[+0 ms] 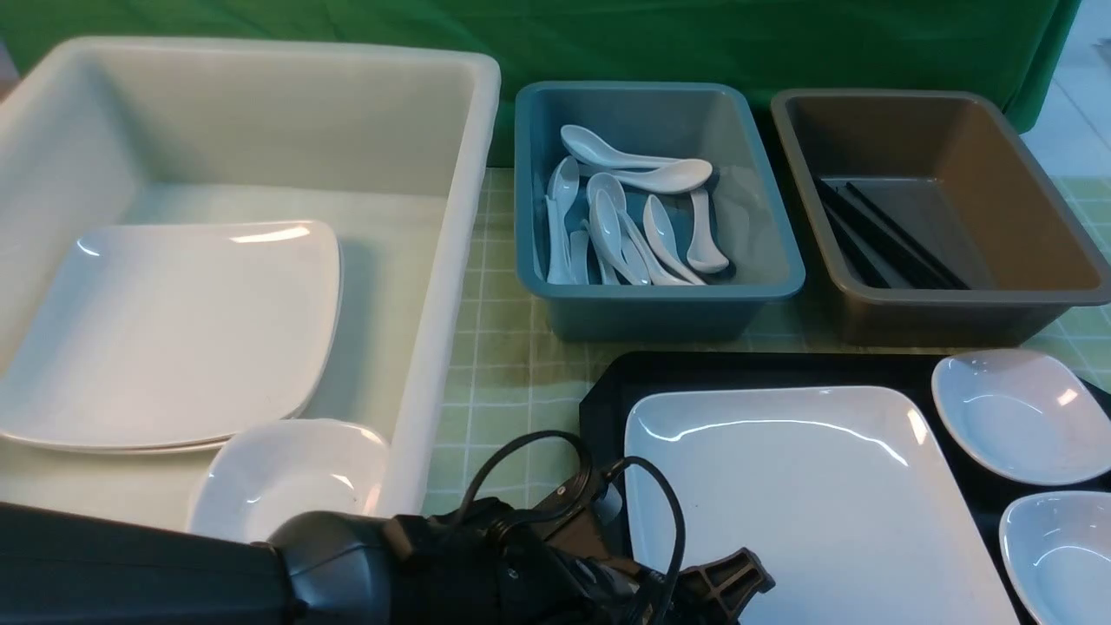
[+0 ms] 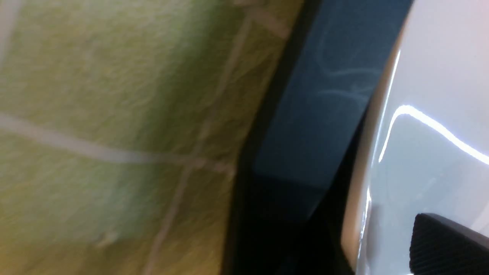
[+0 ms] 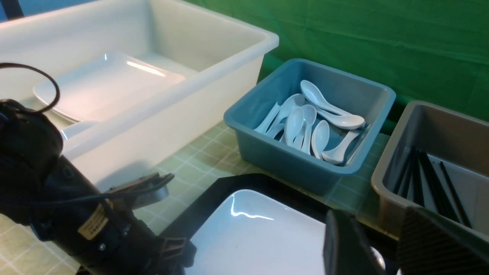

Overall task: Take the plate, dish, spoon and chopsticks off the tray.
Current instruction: Use the left arm to grab a plate from the dinner plate, then use the left arm to put the plate into the large storage box on the left

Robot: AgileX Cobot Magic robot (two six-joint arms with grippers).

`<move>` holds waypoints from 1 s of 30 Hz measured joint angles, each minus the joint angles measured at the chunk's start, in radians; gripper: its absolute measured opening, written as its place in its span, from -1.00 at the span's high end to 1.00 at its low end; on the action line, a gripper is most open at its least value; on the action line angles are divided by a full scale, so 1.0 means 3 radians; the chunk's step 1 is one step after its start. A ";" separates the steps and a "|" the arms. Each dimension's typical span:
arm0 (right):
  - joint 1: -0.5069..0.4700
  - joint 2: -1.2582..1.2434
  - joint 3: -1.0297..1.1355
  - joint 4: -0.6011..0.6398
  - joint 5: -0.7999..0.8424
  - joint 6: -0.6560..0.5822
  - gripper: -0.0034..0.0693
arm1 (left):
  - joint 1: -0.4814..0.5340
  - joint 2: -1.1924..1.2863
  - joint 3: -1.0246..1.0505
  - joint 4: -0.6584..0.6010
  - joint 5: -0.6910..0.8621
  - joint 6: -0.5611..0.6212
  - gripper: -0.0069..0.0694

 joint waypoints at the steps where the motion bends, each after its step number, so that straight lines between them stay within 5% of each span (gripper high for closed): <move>1: 0.0000 0.0000 0.0000 0.0000 0.0000 0.0000 0.33 | 0.0000 0.0019 -0.0001 0.0000 -0.0053 -0.0017 0.03; 11: 0.0000 0.0000 0.0000 0.0000 0.0000 0.0000 0.29 | 0.0006 0.0074 -0.0008 0.0064 -0.0155 -0.0121 0.62; 30: 0.0000 0.0000 0.0000 0.0000 0.0012 0.0000 0.27 | 0.0027 -0.0761 -0.0001 0.0873 0.0634 -0.0098 0.78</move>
